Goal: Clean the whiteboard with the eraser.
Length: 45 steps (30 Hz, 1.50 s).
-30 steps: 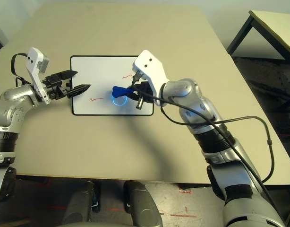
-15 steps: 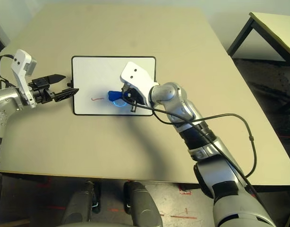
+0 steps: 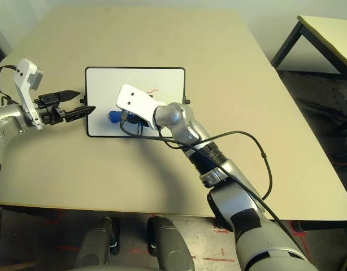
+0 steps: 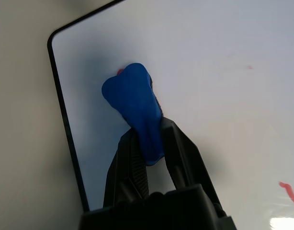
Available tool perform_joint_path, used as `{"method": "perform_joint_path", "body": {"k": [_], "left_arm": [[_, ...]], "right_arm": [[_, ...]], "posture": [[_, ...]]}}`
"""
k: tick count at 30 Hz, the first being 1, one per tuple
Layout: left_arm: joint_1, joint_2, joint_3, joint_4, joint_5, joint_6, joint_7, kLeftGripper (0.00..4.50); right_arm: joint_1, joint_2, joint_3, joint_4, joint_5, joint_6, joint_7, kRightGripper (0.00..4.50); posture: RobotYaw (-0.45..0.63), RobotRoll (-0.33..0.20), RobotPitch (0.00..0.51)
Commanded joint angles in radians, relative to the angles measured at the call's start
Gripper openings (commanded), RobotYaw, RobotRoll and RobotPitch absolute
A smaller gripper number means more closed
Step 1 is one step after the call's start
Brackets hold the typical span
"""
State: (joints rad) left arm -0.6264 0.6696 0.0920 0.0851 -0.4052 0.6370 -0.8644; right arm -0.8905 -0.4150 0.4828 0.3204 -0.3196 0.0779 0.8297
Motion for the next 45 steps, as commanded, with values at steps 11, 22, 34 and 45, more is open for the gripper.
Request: {"method": "perform_joint_path", "body": {"k": [11, 22, 34, 45], "left_arm": [[-0.022, -0.019, -0.013, 0.011, -0.006, 0.01, -0.013, 4.5], [0.003, -0.017, 0.004, -0.032, -0.017, 0.042, -0.002, 4.5], [0.033, -0.017, 0.015, -0.073, -0.041, 0.069, 0.027, 4.5], [0.01, -0.016, -0.005, -0.045, -0.038, 0.06, 0.009, 4.5]], "right_arm": [[0.108, -0.166, -0.06, -0.153, -0.019, 0.108, 0.086, 0.58], [0.013, 0.1, 0.05, -0.01, -0.086, 0.091, 0.03, 0.57], [-0.047, 0.134, 0.024, 0.192, -0.092, 0.007, -0.017, 0.57], [0.025, 0.015, -0.009, 0.13, -0.082, 0.036, 0.014, 0.57]], "posture": [[-0.05, 0.0, 0.136], [0.0, 0.0, 0.15], [0.0, 0.0, 0.155], [-0.02, 0.0, 0.154]]}}
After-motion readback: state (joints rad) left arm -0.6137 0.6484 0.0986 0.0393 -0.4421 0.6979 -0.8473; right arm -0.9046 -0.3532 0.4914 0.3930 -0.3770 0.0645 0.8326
